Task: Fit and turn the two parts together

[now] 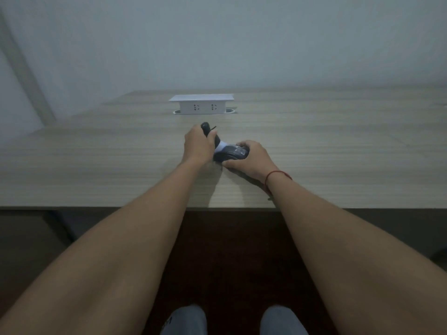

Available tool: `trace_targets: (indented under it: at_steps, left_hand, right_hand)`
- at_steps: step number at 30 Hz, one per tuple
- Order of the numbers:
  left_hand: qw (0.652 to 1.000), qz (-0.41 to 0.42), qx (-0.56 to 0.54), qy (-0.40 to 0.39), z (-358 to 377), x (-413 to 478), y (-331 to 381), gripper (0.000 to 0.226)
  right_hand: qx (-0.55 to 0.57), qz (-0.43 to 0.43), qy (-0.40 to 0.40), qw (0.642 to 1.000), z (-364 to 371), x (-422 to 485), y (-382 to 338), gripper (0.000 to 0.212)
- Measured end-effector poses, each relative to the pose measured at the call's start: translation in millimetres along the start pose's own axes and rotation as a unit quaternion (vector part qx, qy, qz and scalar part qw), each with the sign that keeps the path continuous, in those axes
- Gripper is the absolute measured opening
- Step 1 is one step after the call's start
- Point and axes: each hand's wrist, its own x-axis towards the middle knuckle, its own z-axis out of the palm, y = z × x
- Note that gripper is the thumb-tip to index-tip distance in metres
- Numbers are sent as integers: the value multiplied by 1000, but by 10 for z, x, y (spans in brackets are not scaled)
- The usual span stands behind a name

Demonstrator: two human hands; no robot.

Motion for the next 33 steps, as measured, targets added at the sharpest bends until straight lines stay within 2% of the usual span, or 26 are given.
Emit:
trace_targets:
  at_steps: [3, 6, 10, 14, 16, 21, 24, 27, 30, 33]
  left_hand:
    - [999, -2, 39, -7, -35, 8, 9, 37]
    - [999, 37, -18, 10, -17, 9, 47, 34]
    - [999, -18, -10, 25, 31, -87, 12, 36]
    - [998, 1, -42, 46, 12, -85, 65, 35]
    - [998, -7, -62, 29, 69, -121, 72, 36]
    - [998, -54, -18, 28, 150, -166, -7, 36]
    - [995, -68, -67, 35, 170, -122, -11, 38]
    - [989, -61, -132, -5, 164, -124, -35, 37]
    - [996, -44, -80, -4, 142, -119, -76, 36]
    - [995, -77, -60, 15, 164, -114, -56, 40]
  right_hand:
    - [-1, -4, 2, 1000, -7, -9, 10, 68]
    - [-5, -3, 9, 1000, 18, 7, 21, 64]
    - [-40, 13, 53, 998, 75, 7, 6, 58]
    - [-88, 48, 109, 989, 100, 6, -15, 57]
    - [-96, 57, 122, 986, 108, 1, -29, 52]
    - [-80, 45, 97, 991, 50, -54, -17, 45]
    - [-84, 41, 93, 991, 35, -60, -16, 40]
    - [-107, 50, 106, 987, 67, -26, -37, 39]
    - [-111, 54, 112, 986, 76, -19, -41, 42]
    - [-114, 47, 109, 986, 78, -30, -25, 48]
